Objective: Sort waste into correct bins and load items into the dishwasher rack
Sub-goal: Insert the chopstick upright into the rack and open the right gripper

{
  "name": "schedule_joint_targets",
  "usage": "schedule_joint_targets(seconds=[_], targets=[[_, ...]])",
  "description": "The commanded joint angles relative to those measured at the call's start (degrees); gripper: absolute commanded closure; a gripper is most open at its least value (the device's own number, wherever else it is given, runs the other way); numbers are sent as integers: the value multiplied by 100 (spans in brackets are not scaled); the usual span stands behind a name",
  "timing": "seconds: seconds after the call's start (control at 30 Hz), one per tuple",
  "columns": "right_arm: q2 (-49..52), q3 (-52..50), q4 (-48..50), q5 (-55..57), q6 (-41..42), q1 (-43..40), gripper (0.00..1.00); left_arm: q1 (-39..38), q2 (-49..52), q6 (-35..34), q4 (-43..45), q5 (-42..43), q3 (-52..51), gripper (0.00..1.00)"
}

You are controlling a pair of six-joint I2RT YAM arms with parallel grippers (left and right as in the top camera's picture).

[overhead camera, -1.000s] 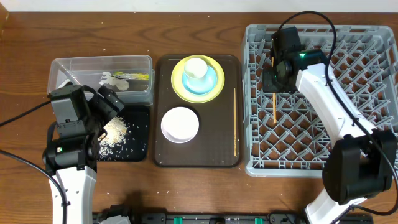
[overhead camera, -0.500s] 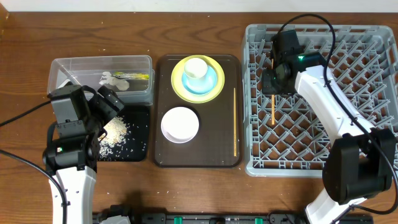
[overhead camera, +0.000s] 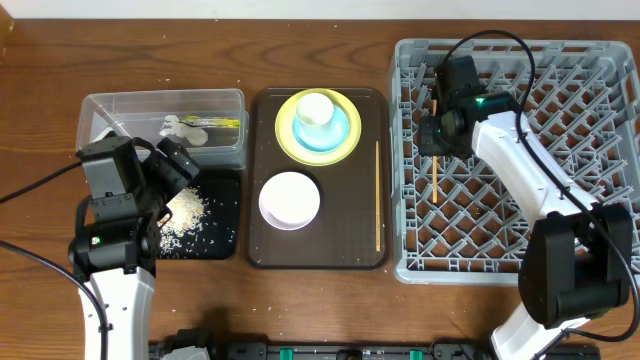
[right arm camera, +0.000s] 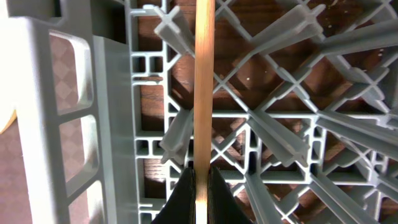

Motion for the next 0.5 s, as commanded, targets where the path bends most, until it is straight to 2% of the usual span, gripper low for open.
schedule_joint_targets(seconds=[0.0,0.3,0.47], targets=[[31,-24,-7,-122,94,-26,99,28,7,13,-15,-28,122,7],[35,-39,-81,-122,94,11,96,31,7,13,-15,-28,122,7],[35,-66,-94,-120,92,11,87,31,7,13,-15,-28,122,7]])
